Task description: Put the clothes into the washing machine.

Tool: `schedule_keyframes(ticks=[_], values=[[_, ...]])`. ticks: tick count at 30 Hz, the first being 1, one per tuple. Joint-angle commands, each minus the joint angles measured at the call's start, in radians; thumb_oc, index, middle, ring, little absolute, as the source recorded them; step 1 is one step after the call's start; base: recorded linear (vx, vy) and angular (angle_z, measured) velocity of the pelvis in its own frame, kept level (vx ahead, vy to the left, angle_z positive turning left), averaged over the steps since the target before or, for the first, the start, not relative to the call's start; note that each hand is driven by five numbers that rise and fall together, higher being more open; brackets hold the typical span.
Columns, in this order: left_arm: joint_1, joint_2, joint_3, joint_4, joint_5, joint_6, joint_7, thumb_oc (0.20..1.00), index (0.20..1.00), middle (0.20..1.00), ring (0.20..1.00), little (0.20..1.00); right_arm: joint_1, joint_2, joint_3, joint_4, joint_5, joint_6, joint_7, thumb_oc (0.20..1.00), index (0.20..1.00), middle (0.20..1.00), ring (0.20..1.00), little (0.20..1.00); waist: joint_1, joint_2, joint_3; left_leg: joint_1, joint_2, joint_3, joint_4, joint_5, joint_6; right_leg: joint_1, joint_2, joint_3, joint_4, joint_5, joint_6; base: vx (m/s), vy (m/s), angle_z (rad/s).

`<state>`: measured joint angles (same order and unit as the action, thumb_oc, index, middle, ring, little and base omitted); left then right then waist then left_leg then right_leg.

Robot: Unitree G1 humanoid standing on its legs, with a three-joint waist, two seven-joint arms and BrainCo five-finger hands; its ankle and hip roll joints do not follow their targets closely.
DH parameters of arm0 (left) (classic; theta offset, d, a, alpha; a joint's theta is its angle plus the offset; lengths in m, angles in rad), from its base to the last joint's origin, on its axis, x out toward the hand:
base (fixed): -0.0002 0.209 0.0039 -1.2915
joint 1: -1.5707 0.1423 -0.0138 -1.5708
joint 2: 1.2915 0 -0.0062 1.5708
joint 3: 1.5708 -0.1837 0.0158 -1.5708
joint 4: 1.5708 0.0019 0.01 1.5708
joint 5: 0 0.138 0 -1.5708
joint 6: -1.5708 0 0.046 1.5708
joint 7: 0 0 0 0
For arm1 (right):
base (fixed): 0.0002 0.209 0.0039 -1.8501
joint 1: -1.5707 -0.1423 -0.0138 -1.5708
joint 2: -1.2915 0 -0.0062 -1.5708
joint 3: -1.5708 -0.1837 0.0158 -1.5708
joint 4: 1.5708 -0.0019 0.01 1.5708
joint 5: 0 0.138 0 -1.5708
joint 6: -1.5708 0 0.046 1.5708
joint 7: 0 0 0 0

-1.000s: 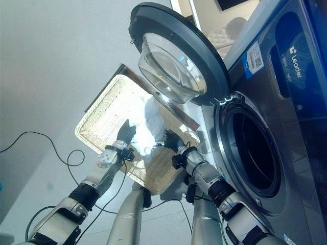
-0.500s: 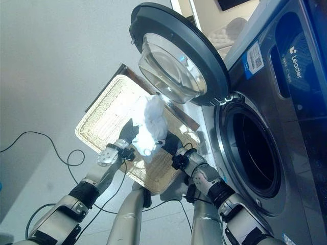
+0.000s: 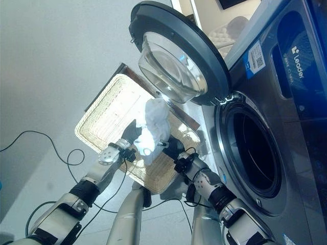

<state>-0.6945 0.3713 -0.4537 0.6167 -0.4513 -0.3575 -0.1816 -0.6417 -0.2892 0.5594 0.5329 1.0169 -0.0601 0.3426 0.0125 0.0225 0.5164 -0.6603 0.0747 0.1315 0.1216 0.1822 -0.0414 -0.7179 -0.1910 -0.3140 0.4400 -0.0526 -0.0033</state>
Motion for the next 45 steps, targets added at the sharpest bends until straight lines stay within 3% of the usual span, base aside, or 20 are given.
schedule_keyframes(ticks=[1,16,22,28,29,31,32,35,36,39,40,45], values=[[-0.033,-0.059,-0.096,0.018,0.136,-0.007,0.004,0.200,0.200,0.200,0.200,0.200,-0.070,0.126,0.016,-0.148,0.024,-0.075,0.101,0.200,0.200,0.200,0.200,0.200,-0.004,0.008,0.004,-0.014,0.008,0.080,0.091,-0.109,-0.054,-0.007,0.013,0.003,-0.012,0.031,0.112,0.00,0.000,0.00],[-0.072,-0.044,-0.150,0.044,0.355,0.003,0.091,0.200,0.200,0.200,0.200,0.200,-0.087,0.141,0.016,-0.118,0.090,-0.111,0.080,0.200,0.200,0.200,0.200,0.200,-0.006,0.009,0.004,-0.014,0.004,0.080,0.086,-0.109,-0.052,-0.008,0.012,0.010,-0.020,0.038,0.118,0.00,0.000,0.00],[-0.077,-0.045,-0.155,0.061,0.348,0.022,0.097,0.200,0.200,0.200,0.200,0.200,-0.095,0.149,-0.002,-0.107,0.131,-0.169,0.047,0.200,0.200,0.200,0.200,0.200,-0.010,0.010,0.004,-0.014,0.008,0.088,0.087,-0.110,-0.054,-0.009,0.011,0.011,-0.025,0.042,0.120,0.00,0.000,0.00],[-0.077,-0.048,-0.153,0.065,0.351,0.030,0.100,0.200,0.200,0.200,0.200,0.200,-0.098,0.148,-0.009,-0.100,0.137,-0.179,0.040,0.200,0.200,0.200,0.200,0.200,-0.011,0.010,0.004,-0.014,0.008,0.088,0.087,-0.110,-0.054,-0.009,0.011,0.012,-0.027,0.043,0.121,0.00,0.000,0.00],[-0.076,-0.050,-0.149,0.073,0.356,0.045,0.110,0.555,0.555,0.555,0.555,0.555,-0.098,0.150,-0.025,-0.086,0.147,-0.217,0.018,0.200,0.200,0.200,0.200,0.200,-0.013,0.010,0.004,-0.013,0.010,0.092,0.087,-0.112,-0.053,-0.011,0.011,0.013,-0.027,0.045,0.123,0.00,0.000,0.00],[-0.076,-0.050,-0.149,0.073,0.356,0.045,0.110,0.555,0.555,0.555,0.555,0.555,-0.098,0.150,-0.025,-0.086,0.147,-0.217,0.018,0.200,0.200,0.200,0.200,0.200,-0.013,0.010,0.004,-0.013,0.010,0.092,0.087,-0.112,-0.053,-0.011,0.011,0.013,-0.027,0.045,0.123,-0.01,0.021,0.00],[-0.061,-0.045,-0.135,0.094,0.378,0.050,0.152,1.000,1.000,1.000,1.000,1.000,-0.082,0.137,-0.066,-0.057,0.194,-0.312,-0.018,0.200,0.200,0.200,0.200,0.200,-0.025,0.010,0.004,-0.005,0.012,0.102,0.089,-0.116,-0.054,-0.007,0.017,0.023,-0.035,0.049,0.125,-0.02,0.041,-0.01],[-0.061,-0.045,-0.135,0.094,0.378,0.050,0.152,1.000,1.000,1.000,1.000,1.000,-0.082,0.137,-0.066,-0.057,0.194,-0.312,-0.018,0.200,0.200,0.200,0.200,0.200,-0.025,0.010,0.004,-0.005,0.012,0.102,0.089,-0.116,-0.054,-0.007,0.017,0.023,-0.035,0.049,0.125,-0.02,0.035,-0.04],[-0.049,-0.045,-0.129,0.100,0.420,0.022,0.199,1.000,1.000,1.000,1.000,1.000,-0.060,0.137,-0.098,-0.031,0.214,-0.381,-0.051,0.200,0.200,0.200,0.200,0.200,-0.038,0.014,0.004,0.005,0.012,0.117,0.083,-0.119,-0.053,-0.002,0.025,0.035,-0.050,0.054,0.127,-0.03,0.063,-0.11],[-0.049,-0.045,-0.129,0.100,0.420,0.022,0.199,1.000,1.000,1.000,1.000,1.000,-0.060,0.137,-0.098,-0.031,0.214,-0.381,-0.051,0.200,0.200,0.200,0.200,0.200,-0.038,0.014,0.004,0.005,0.012,0.117,0.083,-0.119,-0.053,-0.002,0.025,0.035,-0.050,0.054,0.127,-0.02,0.057,-0.11],[-0.048,-0.039,-0.131,0.105,0.491,-0.030,0.255,1.000,1.000,1.000,1.000,1.000,-0.035,0.133,-0.128,0.021,0.250,-0.430,-0.050,0.200,0.200,0.200,0.200,0.200,-0.054,0.021,0.004,0.014,0.008,0.131,0.087,-0.126,-0.052,0.005,0.033,0.051,-0.060,0.055,0.126,-0.03,0.109,-0.22],[-0.047,-0.034,-0.141,0.090,0.542,-0.061,0.299,1.000,1.000,1.000,1.000,1.000,-0.007,0.132,-0.149,0.047,0.266,-0.428,-0.050,0.200,0.200,0.200,0.200,0.200,-0.072,0.029,0.004,0.024,0.004,0.145,0.089,-0.133,-0.050,0.010,0.040,0.067,-0.071,0.056,0.125,-0.02,0.084,-0.24]])
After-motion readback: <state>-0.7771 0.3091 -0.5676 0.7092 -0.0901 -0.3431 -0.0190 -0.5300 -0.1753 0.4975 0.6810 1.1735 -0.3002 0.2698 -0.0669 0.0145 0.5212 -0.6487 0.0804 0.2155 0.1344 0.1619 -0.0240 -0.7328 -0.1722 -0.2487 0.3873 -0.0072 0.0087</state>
